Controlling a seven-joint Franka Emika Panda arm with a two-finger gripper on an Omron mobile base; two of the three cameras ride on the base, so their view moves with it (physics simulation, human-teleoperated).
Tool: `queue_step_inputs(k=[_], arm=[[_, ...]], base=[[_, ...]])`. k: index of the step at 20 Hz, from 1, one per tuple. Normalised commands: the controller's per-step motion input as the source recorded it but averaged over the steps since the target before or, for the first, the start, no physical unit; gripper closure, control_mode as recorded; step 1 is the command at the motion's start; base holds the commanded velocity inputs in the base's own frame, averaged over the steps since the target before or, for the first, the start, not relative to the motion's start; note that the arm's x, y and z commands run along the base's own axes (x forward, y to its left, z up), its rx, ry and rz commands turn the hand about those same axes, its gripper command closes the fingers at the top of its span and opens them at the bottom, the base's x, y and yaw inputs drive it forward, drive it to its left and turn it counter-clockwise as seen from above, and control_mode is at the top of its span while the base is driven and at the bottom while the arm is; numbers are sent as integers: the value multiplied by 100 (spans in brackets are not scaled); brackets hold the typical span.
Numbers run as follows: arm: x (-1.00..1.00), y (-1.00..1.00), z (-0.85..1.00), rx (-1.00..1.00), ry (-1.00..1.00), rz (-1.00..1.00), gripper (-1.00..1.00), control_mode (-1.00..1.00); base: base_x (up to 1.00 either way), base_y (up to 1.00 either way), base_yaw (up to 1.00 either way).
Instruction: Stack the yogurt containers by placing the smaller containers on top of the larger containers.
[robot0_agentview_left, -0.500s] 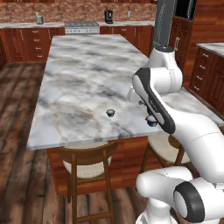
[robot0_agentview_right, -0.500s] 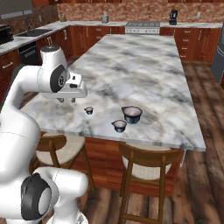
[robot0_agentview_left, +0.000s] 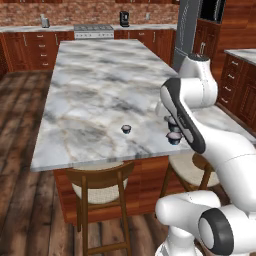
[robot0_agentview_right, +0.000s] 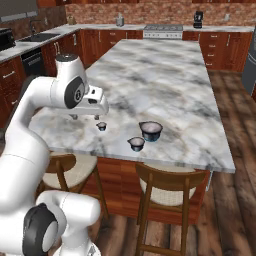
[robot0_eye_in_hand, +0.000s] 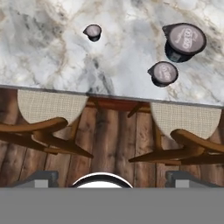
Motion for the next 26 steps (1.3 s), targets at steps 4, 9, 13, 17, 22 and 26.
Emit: queue_step_inputs(k=[4,9,13,17,22,26], arm=[[-6,-53,-7,0,0,-5,-100,-100],[-4,-43,-3,0,-2,-3,-100,-100],[0,0,-1,0,-1,0,-100,-100],[0,-3,-18,-2,-15,3,-100,-100],[2,-7,-31,-6,-14,3,-100,-100],[19,-13,-24,-4,-4,1,-100,-100]], base=[[0,0,0],[0,0,0],[0,0,0],[0,0,0],[0,0,0],[0,0,0]])
